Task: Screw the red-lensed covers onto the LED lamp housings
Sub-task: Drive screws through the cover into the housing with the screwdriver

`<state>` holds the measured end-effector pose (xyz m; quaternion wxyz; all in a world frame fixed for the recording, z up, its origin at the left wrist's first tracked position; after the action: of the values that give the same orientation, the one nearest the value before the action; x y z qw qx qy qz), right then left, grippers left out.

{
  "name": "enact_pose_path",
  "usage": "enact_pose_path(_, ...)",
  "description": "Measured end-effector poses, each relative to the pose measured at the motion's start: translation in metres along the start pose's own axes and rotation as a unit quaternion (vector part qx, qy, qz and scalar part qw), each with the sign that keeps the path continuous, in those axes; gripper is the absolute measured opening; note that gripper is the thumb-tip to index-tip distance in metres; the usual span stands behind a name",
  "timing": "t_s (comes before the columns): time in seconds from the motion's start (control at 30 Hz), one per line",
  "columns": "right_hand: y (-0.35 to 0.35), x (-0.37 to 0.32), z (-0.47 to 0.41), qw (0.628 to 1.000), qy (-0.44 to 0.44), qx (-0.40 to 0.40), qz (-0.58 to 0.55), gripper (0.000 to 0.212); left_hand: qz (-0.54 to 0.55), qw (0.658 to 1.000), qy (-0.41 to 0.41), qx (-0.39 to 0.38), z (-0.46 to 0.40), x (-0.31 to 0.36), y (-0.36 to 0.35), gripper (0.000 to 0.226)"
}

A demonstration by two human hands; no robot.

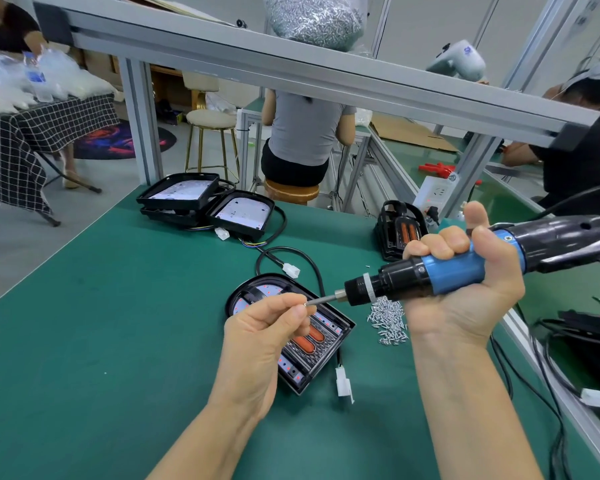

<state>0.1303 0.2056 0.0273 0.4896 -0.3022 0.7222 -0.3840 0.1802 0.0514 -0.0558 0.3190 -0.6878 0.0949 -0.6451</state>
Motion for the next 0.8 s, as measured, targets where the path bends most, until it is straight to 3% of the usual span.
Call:
enact_pose_path(0.4, -0.0003, 0.0034, 0.0032, 1.0, 0.016, -0.013, 0.021, 0.022, -0.069, 0.996, -0.063, 0.014, -0.003, 0.0005, 0.0049, 0.018)
enact_pose_path(0.63, 0.0, 0.0065, 0.0045, 0.999, 0.031, -0.022, 0.027, 0.024, -0.02, 0.999, 0.028, -0.02, -0.0075, 0.0012, 0.0061, 0.011)
enact_pose_path(0.8, 0.0042, 0.0097, 0.0039, 1.0, 0.024, 0.009, 0.011, 0.023, -0.03, 0.999, 0.022, -0.014, -0.0083, 0.0004, 0.0083, 0.011)
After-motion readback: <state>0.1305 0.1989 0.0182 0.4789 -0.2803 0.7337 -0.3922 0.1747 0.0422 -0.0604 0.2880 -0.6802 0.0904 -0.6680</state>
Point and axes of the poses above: each hand's wrist, its own z-axis away from the middle knuckle, its own y-axis out of the back of the hand, x = y × z, the point moved 1 cm from there along -z, towards the middle knuckle, and after that the axes turned 6 degrees about x, right-handed, at the moved point
